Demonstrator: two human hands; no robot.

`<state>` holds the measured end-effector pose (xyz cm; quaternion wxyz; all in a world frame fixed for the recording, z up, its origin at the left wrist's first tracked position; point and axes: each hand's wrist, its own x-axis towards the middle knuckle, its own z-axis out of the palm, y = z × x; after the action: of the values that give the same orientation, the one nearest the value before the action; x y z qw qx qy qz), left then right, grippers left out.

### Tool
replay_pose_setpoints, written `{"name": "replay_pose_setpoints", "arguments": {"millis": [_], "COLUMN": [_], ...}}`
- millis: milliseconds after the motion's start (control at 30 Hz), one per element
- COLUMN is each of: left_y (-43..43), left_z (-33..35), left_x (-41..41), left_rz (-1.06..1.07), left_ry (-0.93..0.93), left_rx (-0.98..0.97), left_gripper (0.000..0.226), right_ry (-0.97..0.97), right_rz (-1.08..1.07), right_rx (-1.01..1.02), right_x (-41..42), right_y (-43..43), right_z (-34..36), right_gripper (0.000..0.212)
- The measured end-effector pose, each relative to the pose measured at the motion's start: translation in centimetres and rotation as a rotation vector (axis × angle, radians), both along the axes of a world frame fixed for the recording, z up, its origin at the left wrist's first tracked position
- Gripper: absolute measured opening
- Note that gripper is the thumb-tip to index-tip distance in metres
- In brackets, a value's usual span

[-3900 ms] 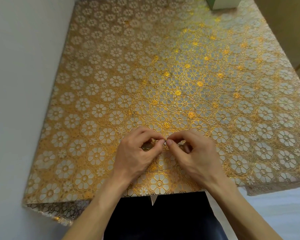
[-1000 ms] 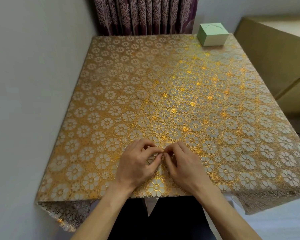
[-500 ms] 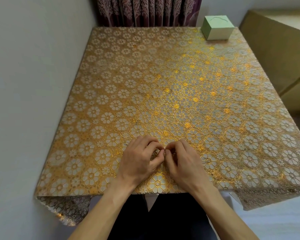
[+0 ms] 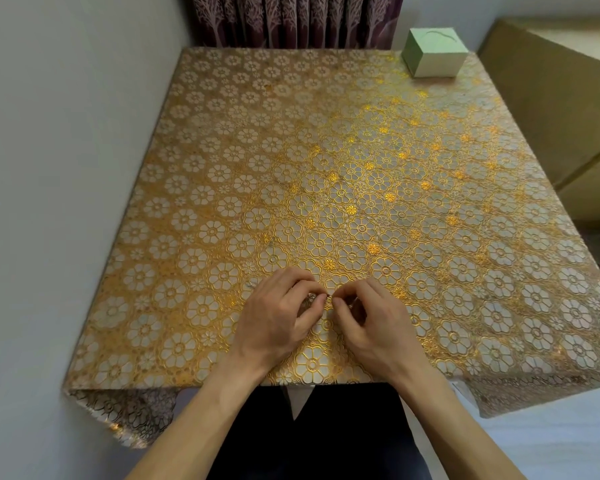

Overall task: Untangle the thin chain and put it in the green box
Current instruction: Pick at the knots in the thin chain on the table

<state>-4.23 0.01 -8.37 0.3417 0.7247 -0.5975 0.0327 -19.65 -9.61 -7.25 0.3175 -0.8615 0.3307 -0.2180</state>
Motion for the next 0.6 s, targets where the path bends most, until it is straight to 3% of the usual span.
{"name": "replay_pose_setpoints", "arguments": {"millis": [333,600], "left_y": [0.2,0.2], "left_z": [0.2,0.3], "left_x": [0.0,0.0], "left_rz": [-0.017,-0.018], "left_ry": [0.057,0.022], "left_rx": [-0.038,-0.053], "left_gripper": [0.016,0.02], "right_ry": [-0.037,0.077], "right_rz": [-0.025,0.015], "right_rx": [0.027,-0.017], "right_x": [0.0,0.5], "right_y": [0.1,-0.1], "right_z": [1.2,1.1], "right_gripper": [0.01,0.011]}}
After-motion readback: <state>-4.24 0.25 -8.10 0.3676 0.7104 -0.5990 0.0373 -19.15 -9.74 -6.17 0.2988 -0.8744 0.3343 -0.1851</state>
